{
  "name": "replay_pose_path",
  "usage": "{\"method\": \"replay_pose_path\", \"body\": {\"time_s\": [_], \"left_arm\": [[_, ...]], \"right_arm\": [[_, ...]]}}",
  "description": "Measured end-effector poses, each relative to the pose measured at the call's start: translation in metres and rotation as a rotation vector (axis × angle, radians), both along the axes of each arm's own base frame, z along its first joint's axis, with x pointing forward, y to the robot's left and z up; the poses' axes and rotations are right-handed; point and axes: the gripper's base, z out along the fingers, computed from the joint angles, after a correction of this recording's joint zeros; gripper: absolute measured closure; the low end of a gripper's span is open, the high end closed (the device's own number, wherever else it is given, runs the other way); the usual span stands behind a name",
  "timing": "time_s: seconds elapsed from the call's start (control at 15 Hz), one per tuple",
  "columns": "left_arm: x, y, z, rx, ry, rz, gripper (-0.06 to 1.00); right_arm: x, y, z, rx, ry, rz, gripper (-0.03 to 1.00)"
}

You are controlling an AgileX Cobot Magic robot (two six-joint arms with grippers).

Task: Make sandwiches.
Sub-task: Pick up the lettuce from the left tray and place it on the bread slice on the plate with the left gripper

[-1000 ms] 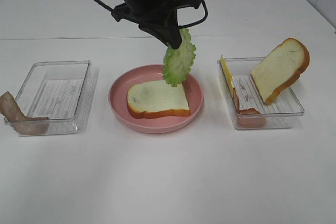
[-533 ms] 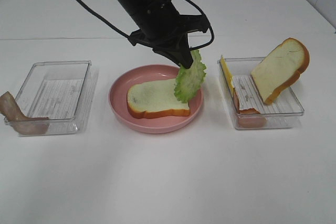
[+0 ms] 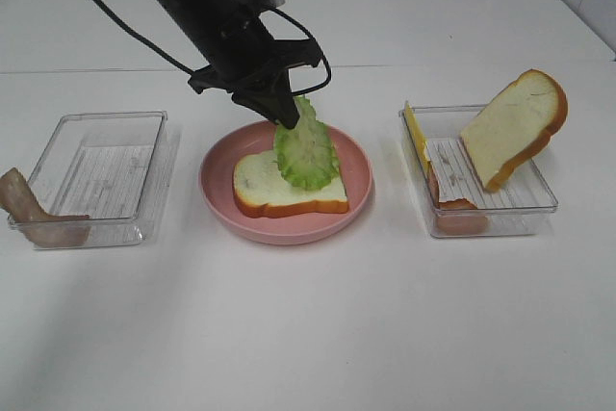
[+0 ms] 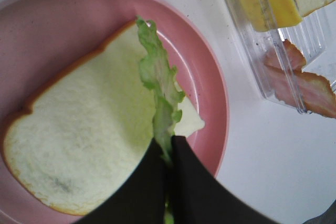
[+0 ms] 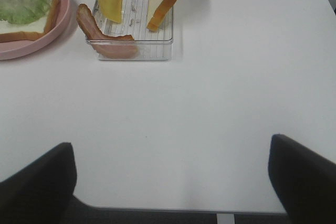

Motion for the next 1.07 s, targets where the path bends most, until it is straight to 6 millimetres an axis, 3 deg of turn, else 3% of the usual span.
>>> {"method": "replay_pose_path", "body": {"time_s": [0.87,1.0,1.07], "left_arm": [[0.001,0.010,-0.032,0.157,0.069,0.013,0.94],[0.001,0.011,-0.033,0.186,0.074,0.034,0.87],[0.001,0.012,-0.032,0.195,0.075,0.030,0.74]], "right_arm": [[0.000,0.000,0.000,0.000,0.000,0.000,0.01],[0.000,0.000,0.000,0.000,0.000,0.000,0.01],[0.000,0.000,0.000,0.000,0.000,0.000,0.01]]}}
